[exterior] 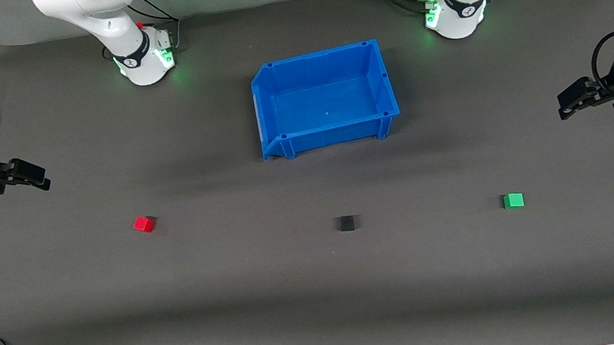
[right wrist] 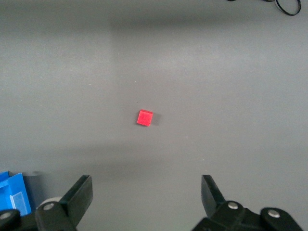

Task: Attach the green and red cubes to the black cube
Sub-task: 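Move the right gripper toward the red cube while the left nears green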

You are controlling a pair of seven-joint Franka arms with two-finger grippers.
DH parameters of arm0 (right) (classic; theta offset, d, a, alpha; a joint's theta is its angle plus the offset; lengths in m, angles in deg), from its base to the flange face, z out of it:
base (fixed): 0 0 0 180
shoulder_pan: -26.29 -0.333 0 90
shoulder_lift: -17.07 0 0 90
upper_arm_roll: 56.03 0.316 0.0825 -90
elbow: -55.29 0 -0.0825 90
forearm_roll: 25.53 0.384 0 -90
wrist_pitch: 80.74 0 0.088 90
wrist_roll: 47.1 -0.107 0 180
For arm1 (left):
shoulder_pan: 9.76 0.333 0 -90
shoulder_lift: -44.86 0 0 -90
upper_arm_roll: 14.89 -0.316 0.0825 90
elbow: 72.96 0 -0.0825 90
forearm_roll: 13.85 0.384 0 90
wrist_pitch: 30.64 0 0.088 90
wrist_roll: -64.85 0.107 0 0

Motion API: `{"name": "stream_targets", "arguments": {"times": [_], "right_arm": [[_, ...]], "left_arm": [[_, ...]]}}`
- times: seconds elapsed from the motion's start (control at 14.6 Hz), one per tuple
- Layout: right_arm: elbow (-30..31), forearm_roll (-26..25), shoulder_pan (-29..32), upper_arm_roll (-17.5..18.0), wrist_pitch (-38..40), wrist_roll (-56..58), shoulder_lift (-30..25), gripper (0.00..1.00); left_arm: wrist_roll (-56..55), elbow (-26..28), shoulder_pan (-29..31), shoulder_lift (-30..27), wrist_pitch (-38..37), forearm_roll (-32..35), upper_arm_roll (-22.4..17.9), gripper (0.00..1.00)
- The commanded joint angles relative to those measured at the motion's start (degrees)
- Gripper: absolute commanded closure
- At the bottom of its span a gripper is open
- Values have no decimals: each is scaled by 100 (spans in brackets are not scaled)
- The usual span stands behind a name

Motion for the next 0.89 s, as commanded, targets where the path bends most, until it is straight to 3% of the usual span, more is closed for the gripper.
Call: {"name": "stream_targets", "arguments": {"times": [0.0,0.61,0.82], "right_arm": [[2,-27,-11,17,-55,-160,-8,0],[-86,-35,-3,17,-46,-143,45,0],[-86,-35,24,17,-46,-187,63,0]], "left_arm": [[92,-50,49,-63,-124,-37,36,0],[-31,-33,93,-36,-150,-46,1,0],[-494,-24,470,25,-290,-290,10,0]]}}
